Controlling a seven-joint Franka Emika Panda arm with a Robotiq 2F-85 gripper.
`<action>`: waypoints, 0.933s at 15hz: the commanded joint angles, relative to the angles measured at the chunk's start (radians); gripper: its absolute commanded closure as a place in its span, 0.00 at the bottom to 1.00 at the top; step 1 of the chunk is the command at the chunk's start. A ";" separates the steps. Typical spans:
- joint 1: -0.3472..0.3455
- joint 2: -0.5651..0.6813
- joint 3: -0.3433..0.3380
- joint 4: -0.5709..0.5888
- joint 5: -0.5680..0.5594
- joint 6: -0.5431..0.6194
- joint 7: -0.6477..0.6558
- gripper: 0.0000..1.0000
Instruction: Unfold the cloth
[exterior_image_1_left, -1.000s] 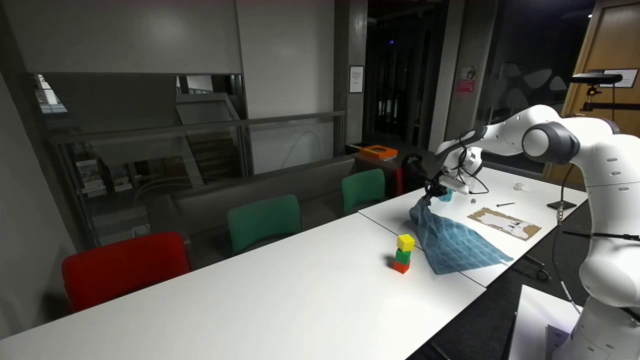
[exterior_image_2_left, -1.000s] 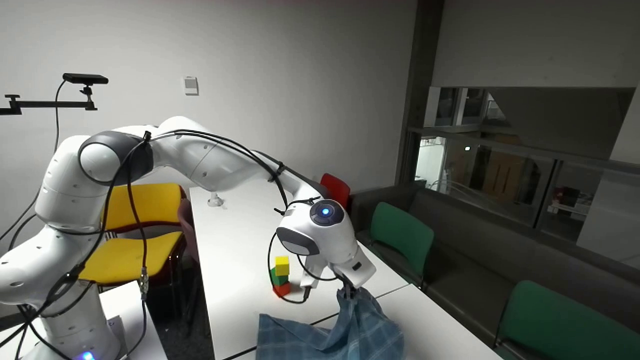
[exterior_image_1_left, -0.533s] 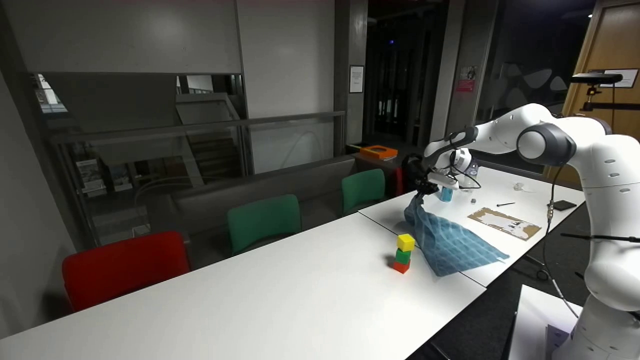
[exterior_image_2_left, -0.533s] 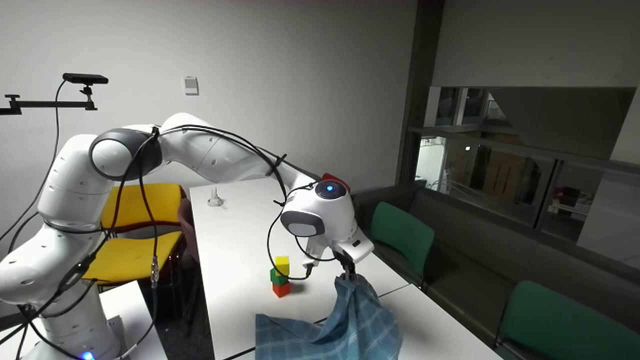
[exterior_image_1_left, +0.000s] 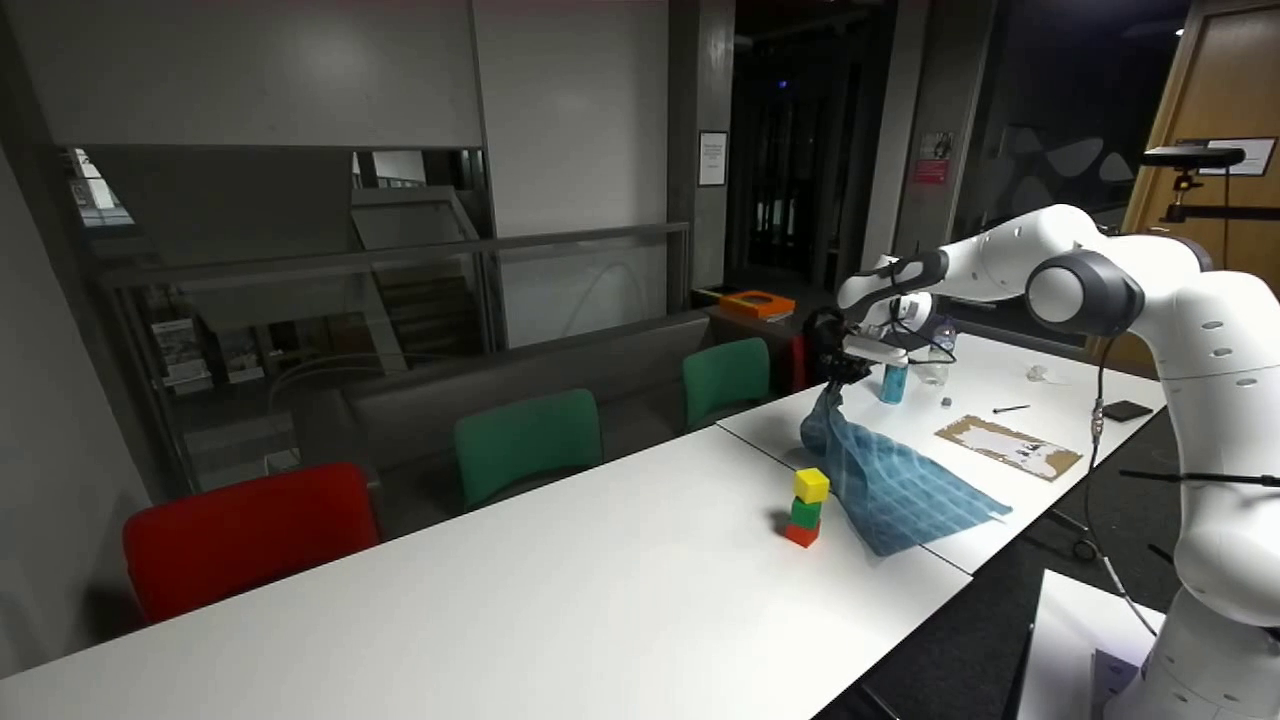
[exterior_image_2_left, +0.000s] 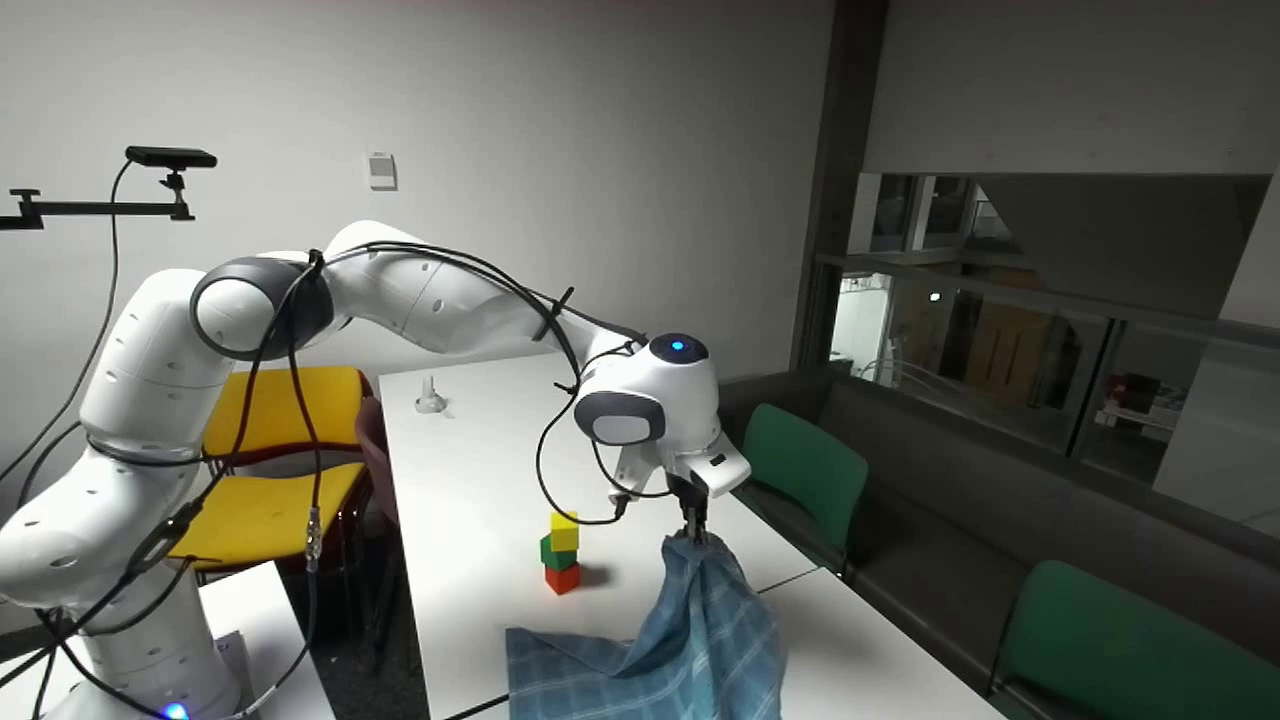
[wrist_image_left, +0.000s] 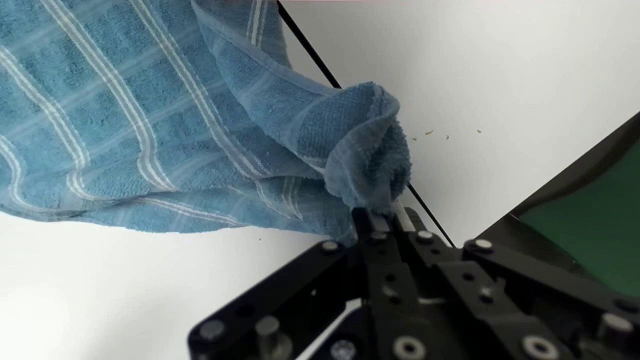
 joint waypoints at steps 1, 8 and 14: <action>0.092 0.051 -0.057 0.115 -0.128 -0.064 0.153 0.99; 0.181 0.128 -0.082 0.280 -0.282 -0.219 0.304 0.42; 0.175 0.182 -0.083 0.384 -0.290 -0.311 0.303 0.00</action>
